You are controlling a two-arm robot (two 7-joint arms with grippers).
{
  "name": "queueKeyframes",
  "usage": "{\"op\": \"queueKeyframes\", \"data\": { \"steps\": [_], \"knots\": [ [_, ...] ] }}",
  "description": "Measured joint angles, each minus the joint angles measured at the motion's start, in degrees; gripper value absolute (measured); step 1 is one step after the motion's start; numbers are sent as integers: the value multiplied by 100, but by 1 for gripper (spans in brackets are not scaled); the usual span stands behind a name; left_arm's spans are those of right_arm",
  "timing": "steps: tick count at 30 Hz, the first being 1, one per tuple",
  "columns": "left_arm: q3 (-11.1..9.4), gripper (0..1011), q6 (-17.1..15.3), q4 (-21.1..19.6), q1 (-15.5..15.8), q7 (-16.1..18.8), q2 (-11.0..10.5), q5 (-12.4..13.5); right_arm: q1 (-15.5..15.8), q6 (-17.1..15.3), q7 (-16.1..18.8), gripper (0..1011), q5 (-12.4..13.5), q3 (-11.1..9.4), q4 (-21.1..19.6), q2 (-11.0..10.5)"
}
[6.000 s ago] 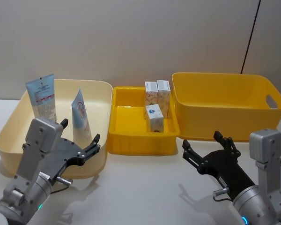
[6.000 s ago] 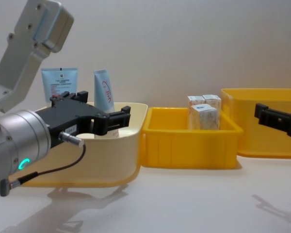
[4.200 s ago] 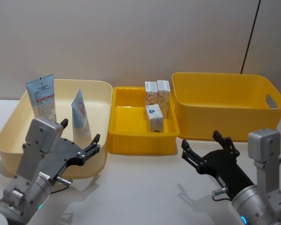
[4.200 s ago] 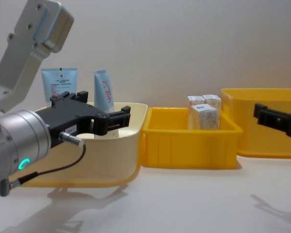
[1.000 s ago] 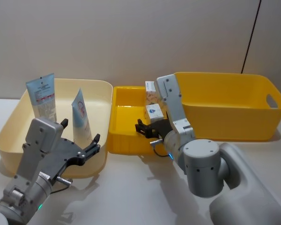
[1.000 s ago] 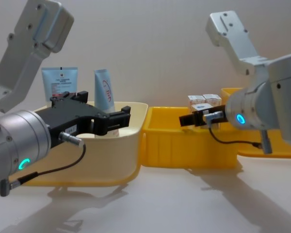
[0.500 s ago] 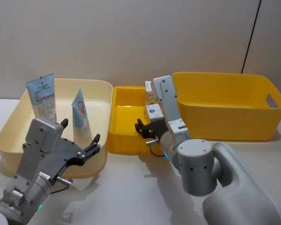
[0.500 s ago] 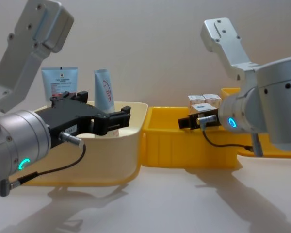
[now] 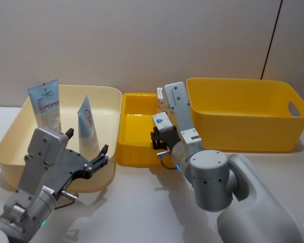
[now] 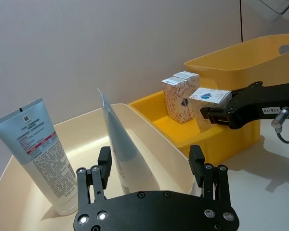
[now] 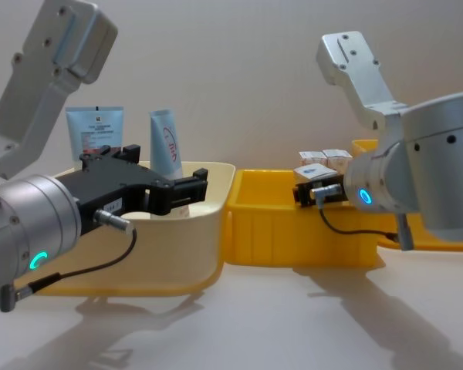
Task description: Bimanual collaborative sorting of washing and personal care products
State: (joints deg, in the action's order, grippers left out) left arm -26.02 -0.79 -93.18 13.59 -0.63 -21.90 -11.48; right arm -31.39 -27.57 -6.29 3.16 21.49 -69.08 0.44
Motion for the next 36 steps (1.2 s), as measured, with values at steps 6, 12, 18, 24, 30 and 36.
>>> {"op": "queueKeyframes", "data": {
  "steps": [6,12,18,24,30,36],
  "knots": [
    [0,1000,0,0,0,0,0,0,-3,7,-3,408,-4,-4,11,7],
    [0,1000,0,0,0,0,0,0,18,122,3,407,-6,-45,-40,-15],
    [0,1000,0,0,0,0,0,0,16,312,44,408,-5,-108,-136,-52],
    [0,1000,0,0,0,0,0,0,-57,557,114,408,24,-217,-265,-88],
    [0,1000,0,0,0,0,0,0,-213,828,202,408,112,-380,-362,-109],
    [0,1000,0,0,0,0,0,0,-441,1079,276,408,212,-585,-386,-129]
  ]
}}
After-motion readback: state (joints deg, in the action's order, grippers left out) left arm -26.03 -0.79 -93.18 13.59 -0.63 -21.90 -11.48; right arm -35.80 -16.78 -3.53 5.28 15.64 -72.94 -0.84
